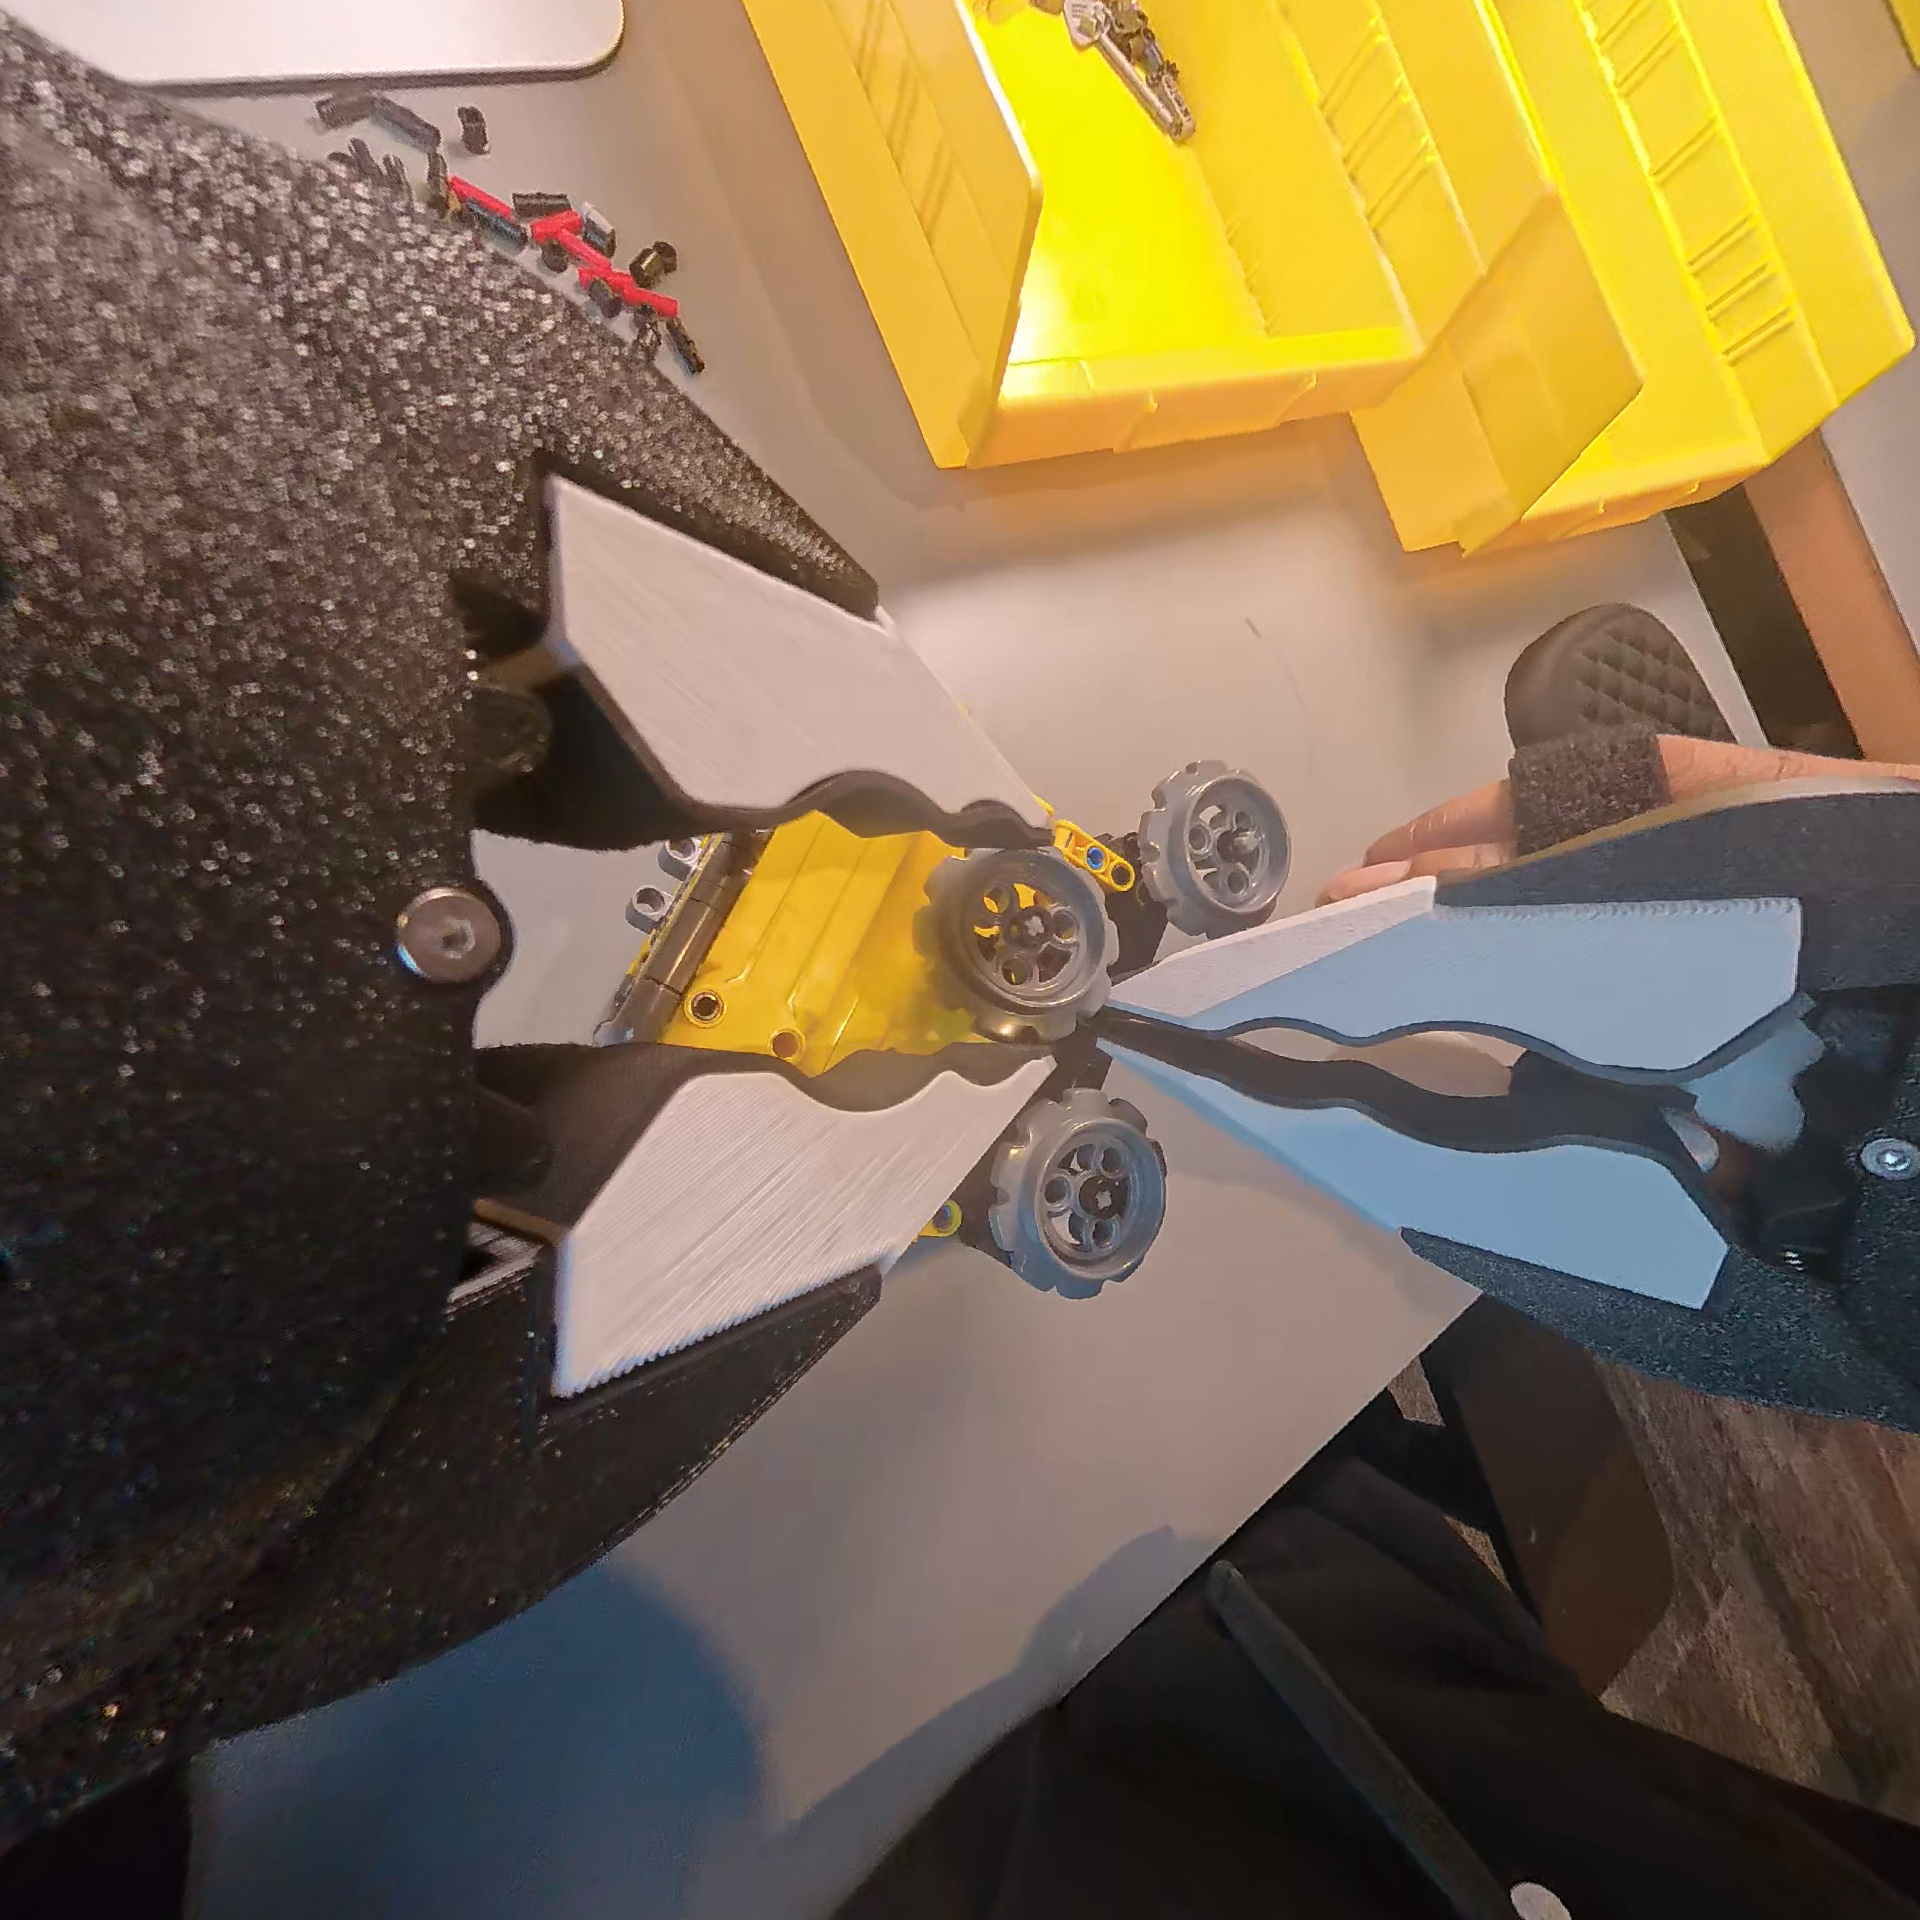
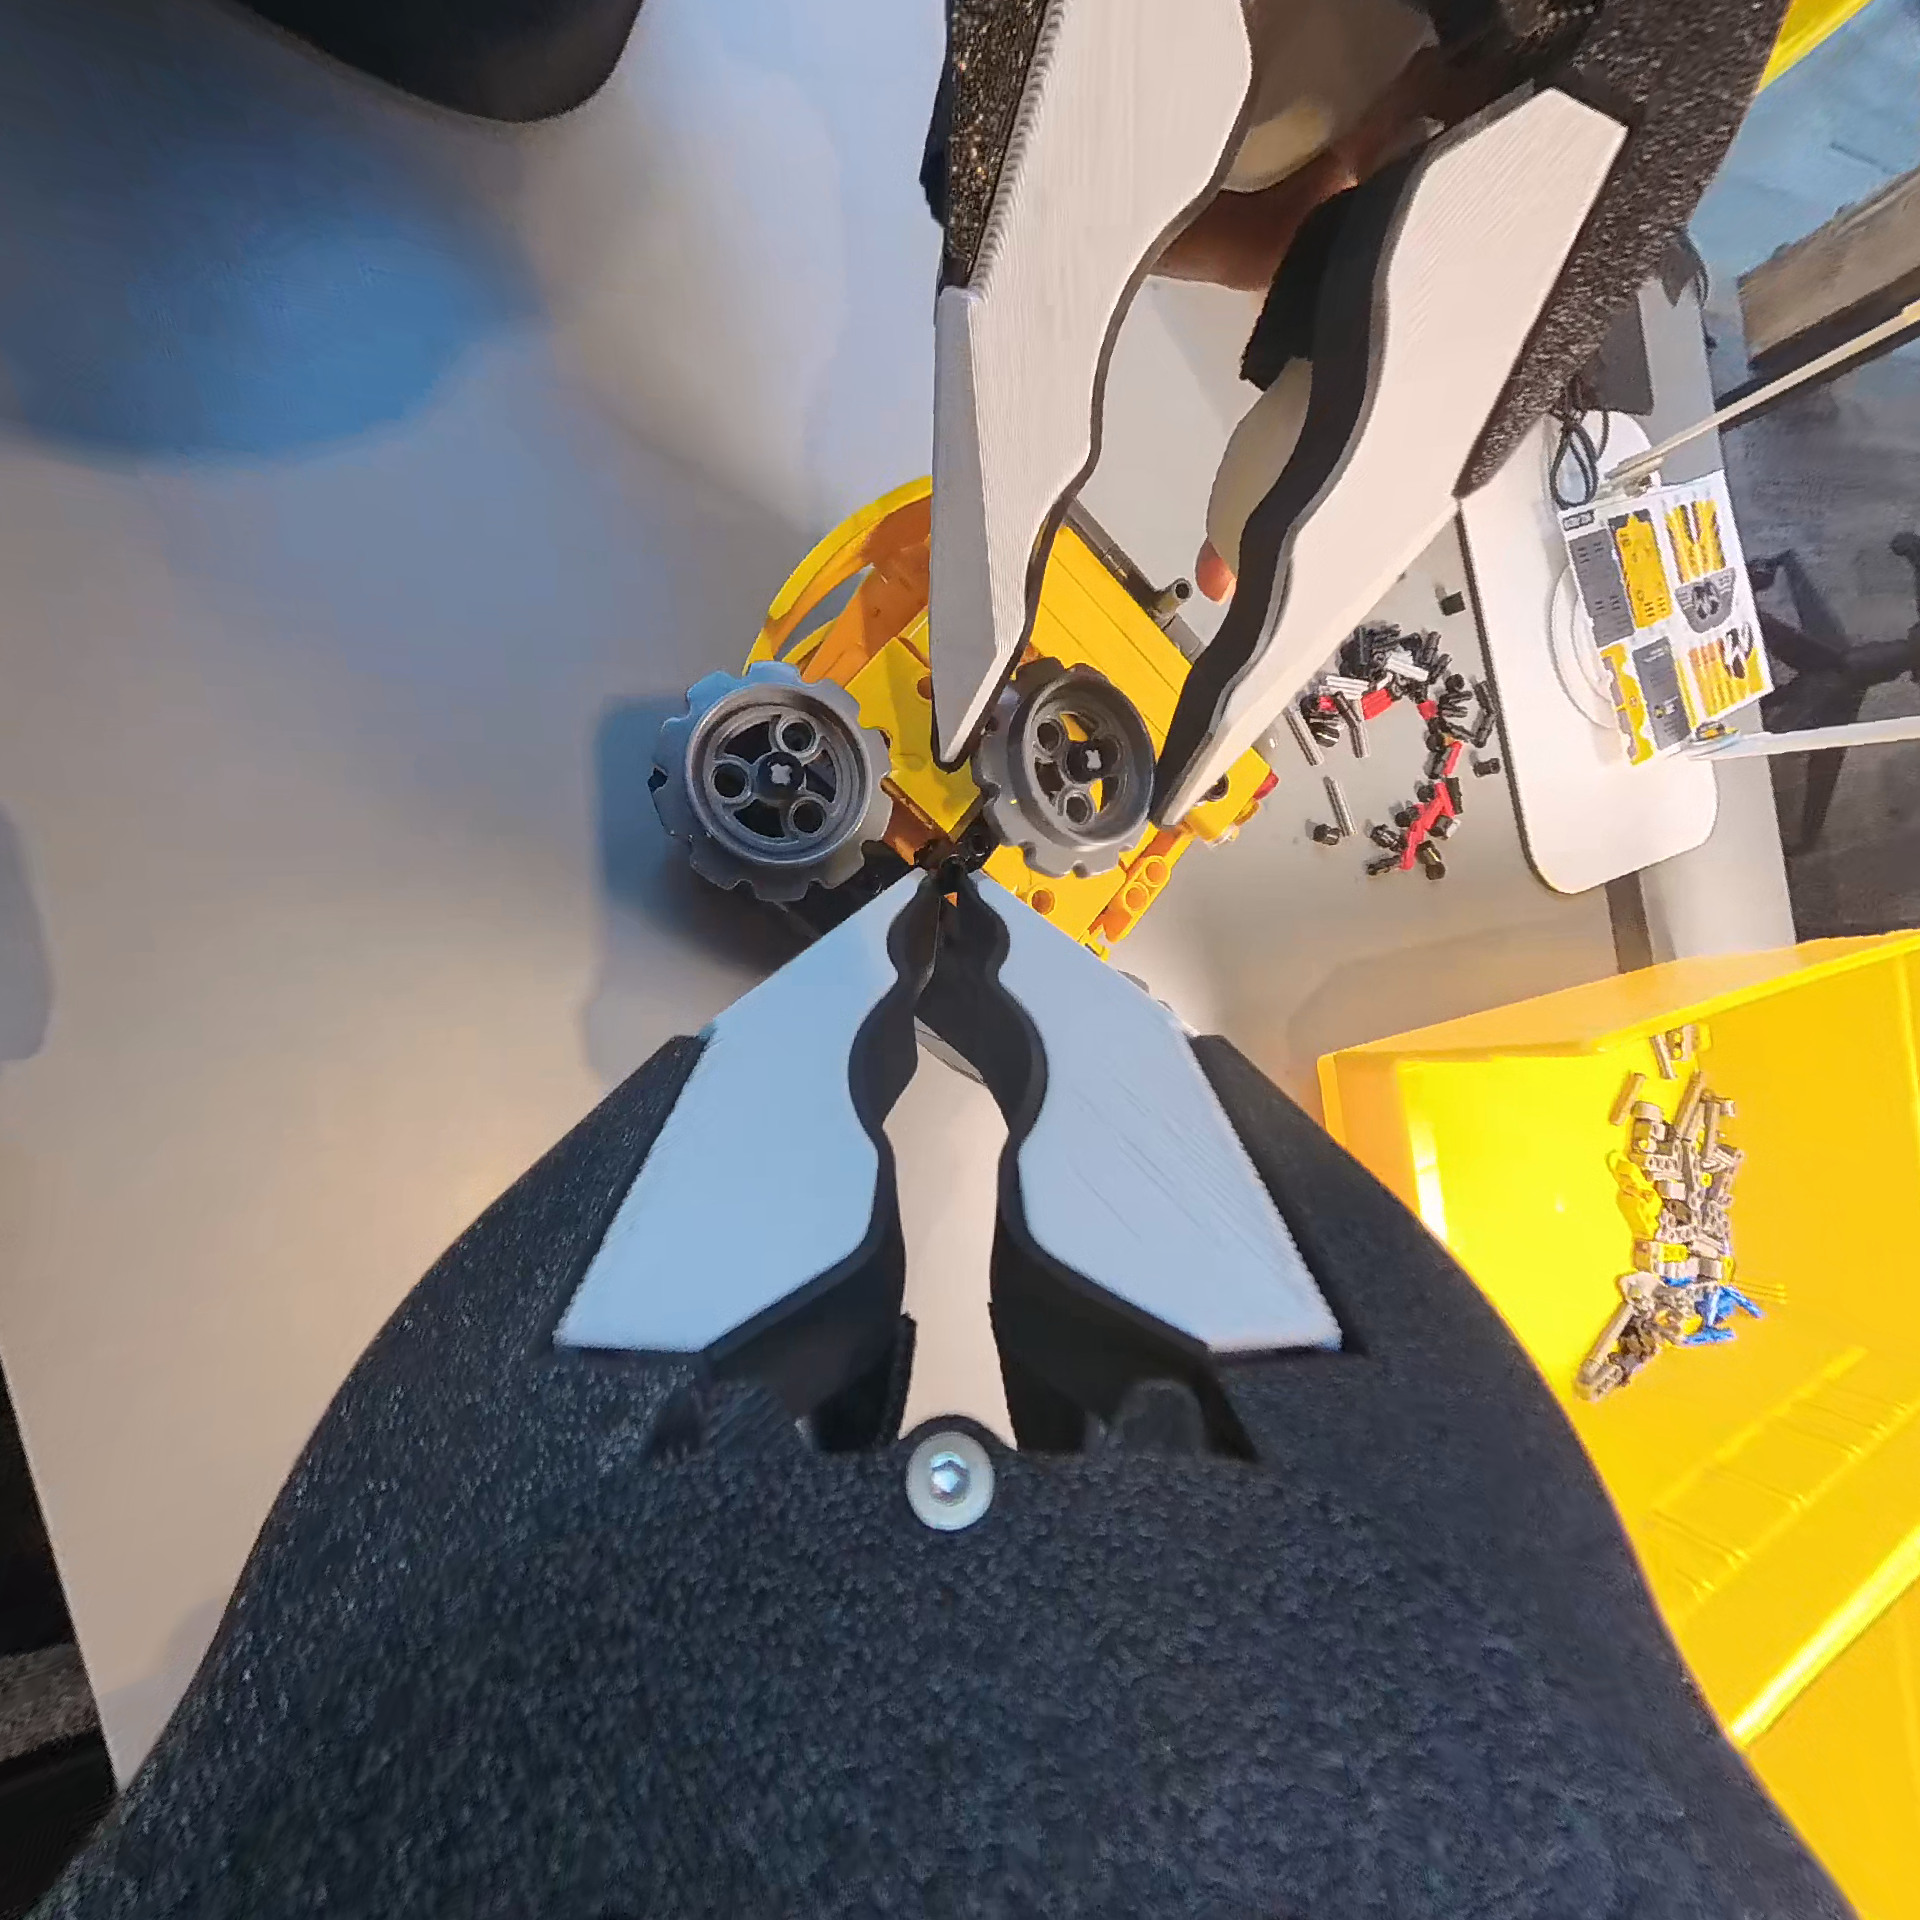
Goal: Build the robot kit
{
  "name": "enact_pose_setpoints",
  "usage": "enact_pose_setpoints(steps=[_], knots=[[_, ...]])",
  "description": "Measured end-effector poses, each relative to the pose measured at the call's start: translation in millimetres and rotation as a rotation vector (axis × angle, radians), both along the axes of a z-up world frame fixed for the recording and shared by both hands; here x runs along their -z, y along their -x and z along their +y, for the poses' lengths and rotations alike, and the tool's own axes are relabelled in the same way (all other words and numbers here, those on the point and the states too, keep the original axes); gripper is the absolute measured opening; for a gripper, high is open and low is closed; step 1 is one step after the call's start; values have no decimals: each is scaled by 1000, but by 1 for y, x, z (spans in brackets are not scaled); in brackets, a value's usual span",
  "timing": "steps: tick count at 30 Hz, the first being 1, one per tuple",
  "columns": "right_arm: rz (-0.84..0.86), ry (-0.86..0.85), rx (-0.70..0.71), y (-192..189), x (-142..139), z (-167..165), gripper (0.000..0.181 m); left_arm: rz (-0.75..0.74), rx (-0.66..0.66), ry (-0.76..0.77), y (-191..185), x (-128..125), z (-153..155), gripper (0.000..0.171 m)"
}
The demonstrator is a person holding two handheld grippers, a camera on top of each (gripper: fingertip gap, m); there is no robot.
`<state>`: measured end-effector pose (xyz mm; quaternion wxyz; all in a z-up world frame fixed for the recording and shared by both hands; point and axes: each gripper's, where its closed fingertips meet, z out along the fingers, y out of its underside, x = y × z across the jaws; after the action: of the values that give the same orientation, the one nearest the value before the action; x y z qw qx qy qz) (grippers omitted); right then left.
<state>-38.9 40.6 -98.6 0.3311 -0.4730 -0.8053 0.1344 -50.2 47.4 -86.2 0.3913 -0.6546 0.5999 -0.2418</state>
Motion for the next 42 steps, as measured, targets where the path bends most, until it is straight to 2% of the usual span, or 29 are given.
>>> enact_pose_setpoints(steps=[7,14,16,19,22,25,30,34,42], knots=[[-88,-113,-72,-2,3,2,3,-11,12,-32,-6,-4,2,35],[-197,-274,-206,-2,3,1,2,-72,19,-75,-6,-5,0,35],[-206,-266,-212,-2,2,1,2,-89,10,-102,-5,-5,0,35],[-182,-142,-155,-2,1,1,3,-105,-11,-144,-4,-7,1,35],[-153,42,-24,-3,0,4,13,-97,-33,-208,0,-7,4,35],[-93,219,103,0,-4,5,15,-118,-34,-220,1,-9,2,35],[-32,354,222,5,-5,3,17,-135,-43,-205,0,-11,1,35],[-4,355,288,6,-1,7,9,-122,-59,-189,-3,-10,2,35],[-53,339,308,2,3,7,8,-49,-32,-88,-3,-2,1,35]])
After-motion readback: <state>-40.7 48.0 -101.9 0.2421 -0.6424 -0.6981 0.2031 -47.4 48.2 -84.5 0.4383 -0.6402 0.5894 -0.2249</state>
